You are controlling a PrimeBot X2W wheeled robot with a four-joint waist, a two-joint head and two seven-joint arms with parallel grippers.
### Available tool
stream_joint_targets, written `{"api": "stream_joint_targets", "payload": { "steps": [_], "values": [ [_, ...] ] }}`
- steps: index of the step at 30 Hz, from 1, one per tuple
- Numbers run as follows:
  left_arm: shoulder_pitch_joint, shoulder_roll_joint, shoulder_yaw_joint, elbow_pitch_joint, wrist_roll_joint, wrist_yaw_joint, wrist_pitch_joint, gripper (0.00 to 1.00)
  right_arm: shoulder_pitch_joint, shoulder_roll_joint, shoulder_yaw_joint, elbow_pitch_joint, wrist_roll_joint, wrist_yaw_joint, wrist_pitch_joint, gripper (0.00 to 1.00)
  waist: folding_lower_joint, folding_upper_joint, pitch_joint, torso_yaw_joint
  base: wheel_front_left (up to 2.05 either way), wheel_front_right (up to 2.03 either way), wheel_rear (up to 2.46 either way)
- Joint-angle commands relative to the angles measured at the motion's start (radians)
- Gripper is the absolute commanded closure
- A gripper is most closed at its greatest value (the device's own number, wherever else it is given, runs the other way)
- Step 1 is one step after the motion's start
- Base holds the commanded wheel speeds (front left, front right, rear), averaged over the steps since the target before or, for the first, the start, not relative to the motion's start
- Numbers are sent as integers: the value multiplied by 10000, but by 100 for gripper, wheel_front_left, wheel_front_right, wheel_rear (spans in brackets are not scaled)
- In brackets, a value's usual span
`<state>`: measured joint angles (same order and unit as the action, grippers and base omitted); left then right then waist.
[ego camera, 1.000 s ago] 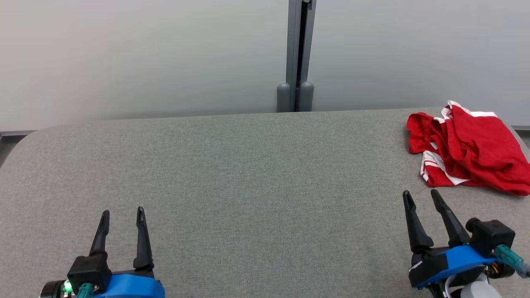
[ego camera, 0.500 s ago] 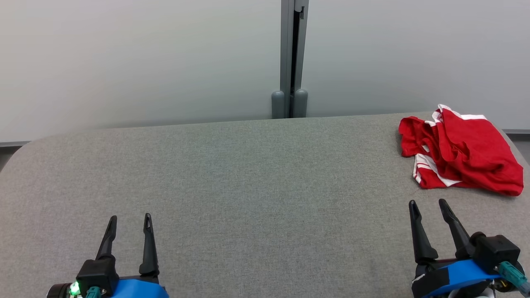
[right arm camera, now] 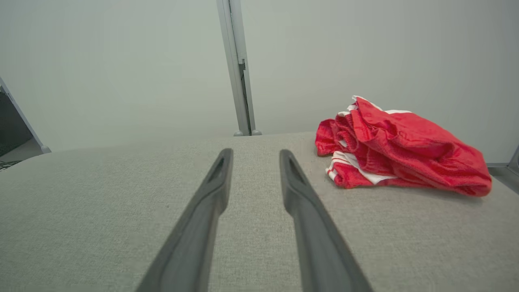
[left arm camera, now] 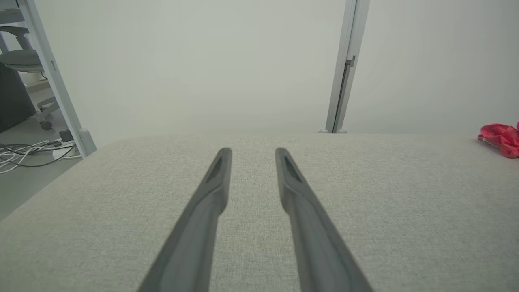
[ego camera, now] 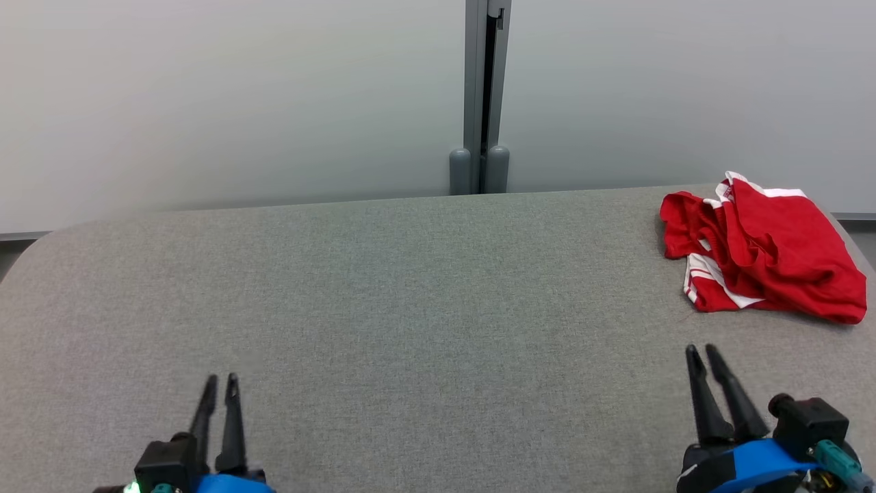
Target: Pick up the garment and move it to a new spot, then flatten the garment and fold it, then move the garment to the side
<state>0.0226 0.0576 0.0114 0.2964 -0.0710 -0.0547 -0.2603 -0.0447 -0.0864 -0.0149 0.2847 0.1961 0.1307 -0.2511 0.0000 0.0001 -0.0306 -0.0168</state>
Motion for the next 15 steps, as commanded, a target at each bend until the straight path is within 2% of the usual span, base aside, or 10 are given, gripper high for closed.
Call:
{"api": "stream_joint_targets", "payload": {
  "steps": [1, 4, 15],
  "values": [
    [36, -15, 7, 81, -13, -1, 26, 100, 35, 8, 5, 75, 17, 0, 10, 100, 0, -1, 0, 0, 0, 0, 0],
    [102, -43, 67, 305, -201, -11, 126, 100, 102, 35, -15, 281, 223, 0, 104, 100, 0, -1, 3, 1, 0, 0, 0],
    [-139, -45, 231, 186, -2478, -125, 686, 100, -20, 82, -173, 166, 2306, 0, 644, 100, 0, -1, 32, 16, 0, 0, 0]
  ]
}}
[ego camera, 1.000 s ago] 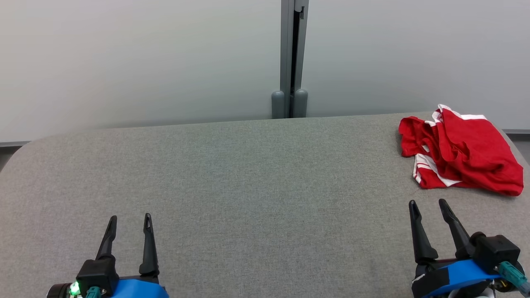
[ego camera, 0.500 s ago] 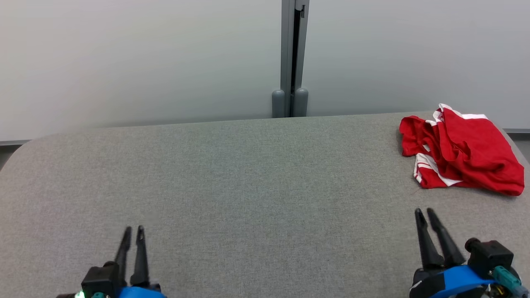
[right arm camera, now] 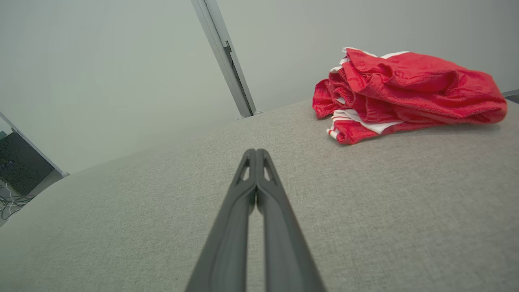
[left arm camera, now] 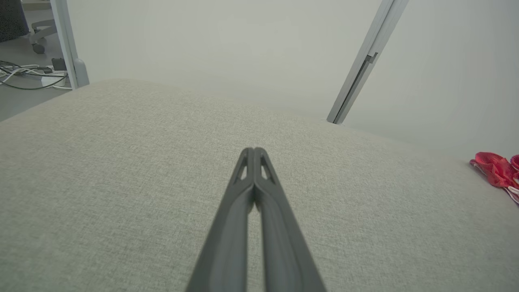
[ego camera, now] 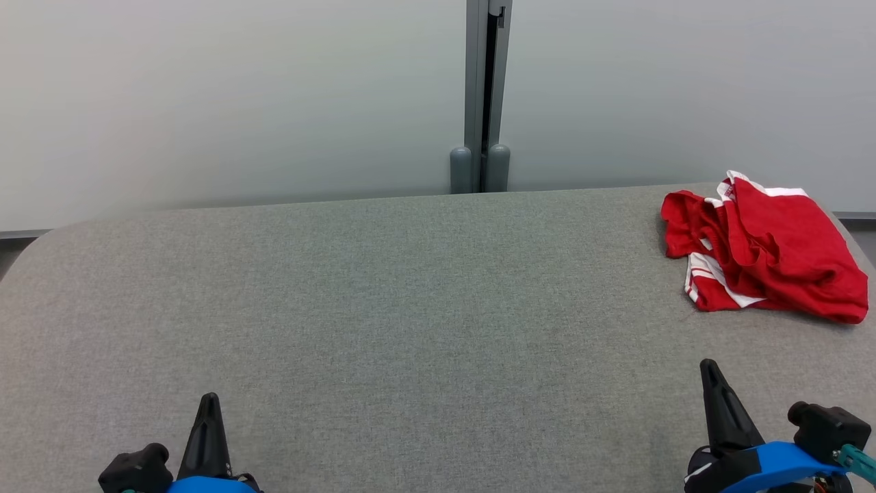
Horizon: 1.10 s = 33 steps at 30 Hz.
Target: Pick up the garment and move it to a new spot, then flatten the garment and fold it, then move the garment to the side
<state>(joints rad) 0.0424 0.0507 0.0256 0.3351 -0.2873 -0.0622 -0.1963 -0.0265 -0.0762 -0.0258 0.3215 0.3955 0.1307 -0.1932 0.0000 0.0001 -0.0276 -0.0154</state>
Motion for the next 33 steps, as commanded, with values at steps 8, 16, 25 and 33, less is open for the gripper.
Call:
{"api": "stream_joint_targets", "payload": {
  "steps": [8, 16, 25, 33],
  "values": [
    [-465, 21, 156, -315, -1792, -123, 368, 100, -277, 11, -147, -286, 1661, 0, 396, 100, 0, -1, 23, 13, 0, 0, 0],
    [-596, 19, 232, -397, -3138, -191, 684, 100, -357, 41, -233, -355, 2897, 0, 706, 100, 0, -1, 45, 24, 0, 0, 0],
    [-731, 17, 326, -475, -4510, -266, 1009, 100, -438, 71, -325, -423, 4157, 1, 1027, 100, 0, -1, 69, 36, 0, 0, 0],
    [-850, 15, 406, -534, -5628, -320, 1279, 100, -497, 97, -398, -474, 5185, 1, 1297, 100, 0, -1, 91, 47, 0, 0, 0]
  ]
}}
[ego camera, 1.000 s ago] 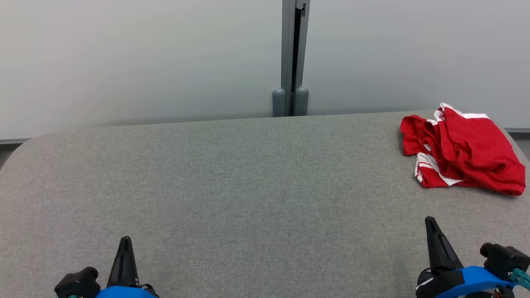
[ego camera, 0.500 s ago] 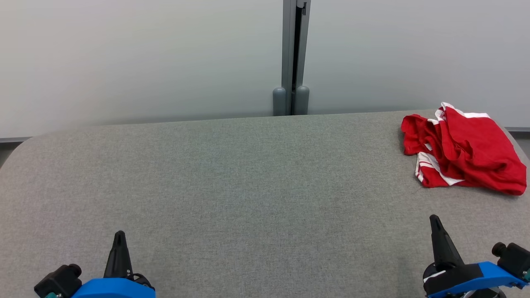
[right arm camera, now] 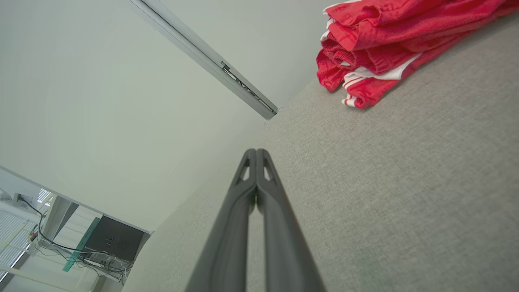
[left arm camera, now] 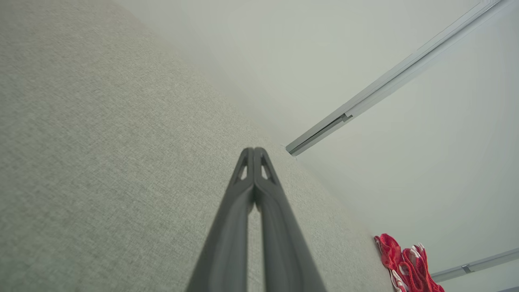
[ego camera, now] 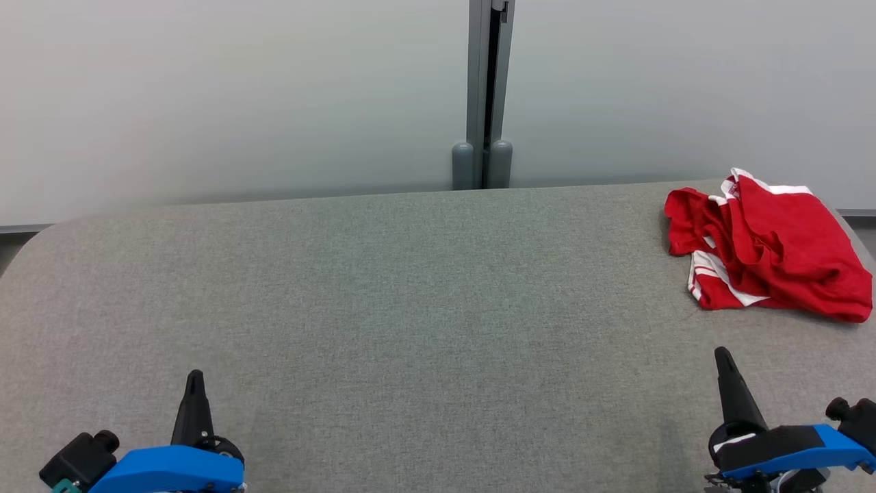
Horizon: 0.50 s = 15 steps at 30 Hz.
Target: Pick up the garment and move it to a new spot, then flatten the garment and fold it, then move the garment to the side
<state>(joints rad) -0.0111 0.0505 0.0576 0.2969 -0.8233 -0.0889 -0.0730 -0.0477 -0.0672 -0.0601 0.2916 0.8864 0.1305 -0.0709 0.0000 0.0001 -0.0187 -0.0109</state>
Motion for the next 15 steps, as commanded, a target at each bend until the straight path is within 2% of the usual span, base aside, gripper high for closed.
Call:
{"api": "stream_joint_targets", "payload": {
  "steps": [1, 15],
  "values": [
    [-327, 16, 95, -159, -404, -62, 84, 100, -289, 10, -62, -179, 397, 3, 97, 100, 0, -1, 5, 3, 0, 0, 0],
    [-491, 13, 196, -250, -2020, -143, 476, 100, -386, 45, -172, -250, 1888, 3, 486, 100, 0, -1, 40, 20, 0, 0, 0]
  ]
}}
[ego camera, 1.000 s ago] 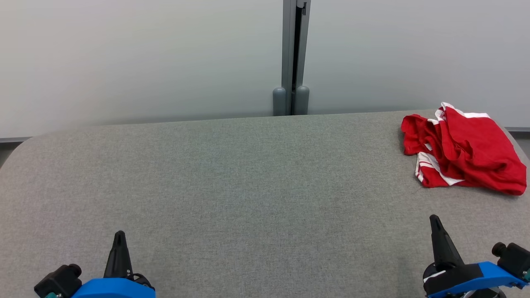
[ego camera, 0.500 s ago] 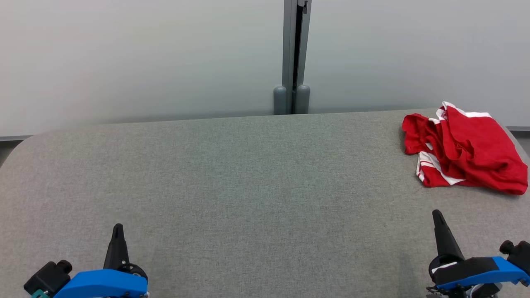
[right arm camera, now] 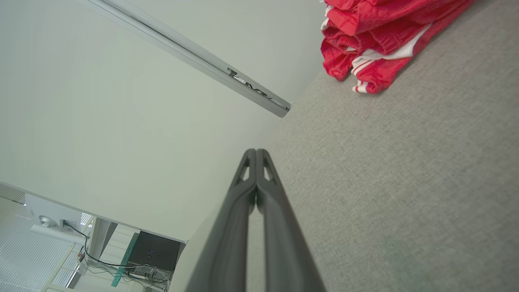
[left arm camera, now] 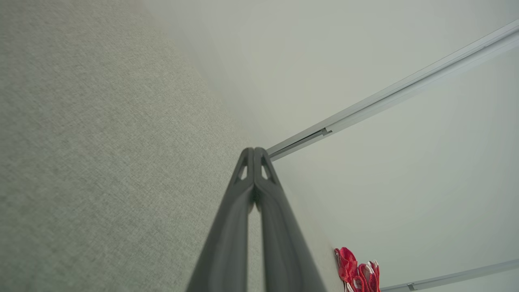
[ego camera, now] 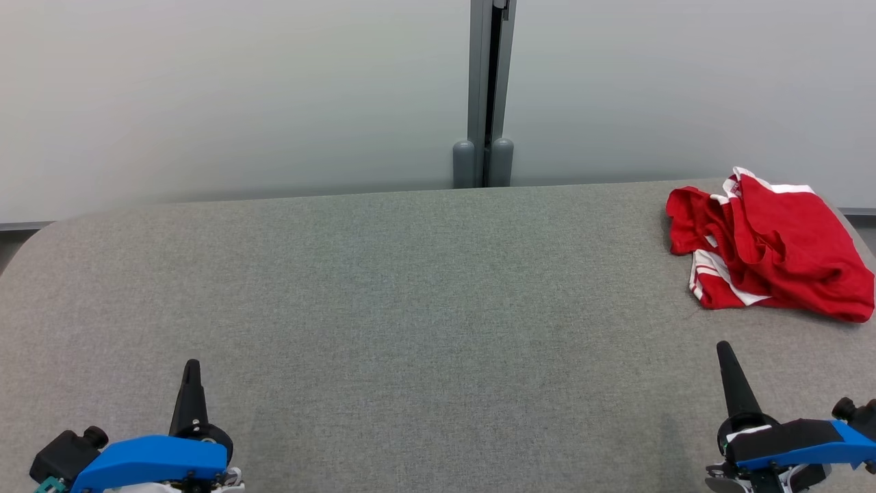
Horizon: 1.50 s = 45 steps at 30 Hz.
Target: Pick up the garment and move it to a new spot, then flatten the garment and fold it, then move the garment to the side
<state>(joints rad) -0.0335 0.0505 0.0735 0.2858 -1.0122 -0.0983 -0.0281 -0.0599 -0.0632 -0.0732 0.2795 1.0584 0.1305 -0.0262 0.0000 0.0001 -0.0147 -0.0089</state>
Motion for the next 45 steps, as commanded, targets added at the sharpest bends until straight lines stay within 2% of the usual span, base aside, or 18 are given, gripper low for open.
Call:
{"api": "stream_joint_targets", "payload": {
  "steps": [1, 9, 45],
  "values": [
    [-275, 13, 44, -144, -248, -54, 53, 100, -270, 7, -50, -135, 274, 3, 74, 100, 0, -1, 2, 2, 0, 0, 0],
    [-379, 10, 111, -194, -1256, -107, 294, 100, -317, 31, -121, -178, 1189, 3, 310, 100, 0, -1, 27, 14, 0, 0, 0],
    [-675, 0, 330, -352, -4493, -286, 1079, 100, -472, 106, -328, -318, 4166, 4, 1073, 100, 0, -1, 121, 61, 0, 0, 0]
  ]
}}
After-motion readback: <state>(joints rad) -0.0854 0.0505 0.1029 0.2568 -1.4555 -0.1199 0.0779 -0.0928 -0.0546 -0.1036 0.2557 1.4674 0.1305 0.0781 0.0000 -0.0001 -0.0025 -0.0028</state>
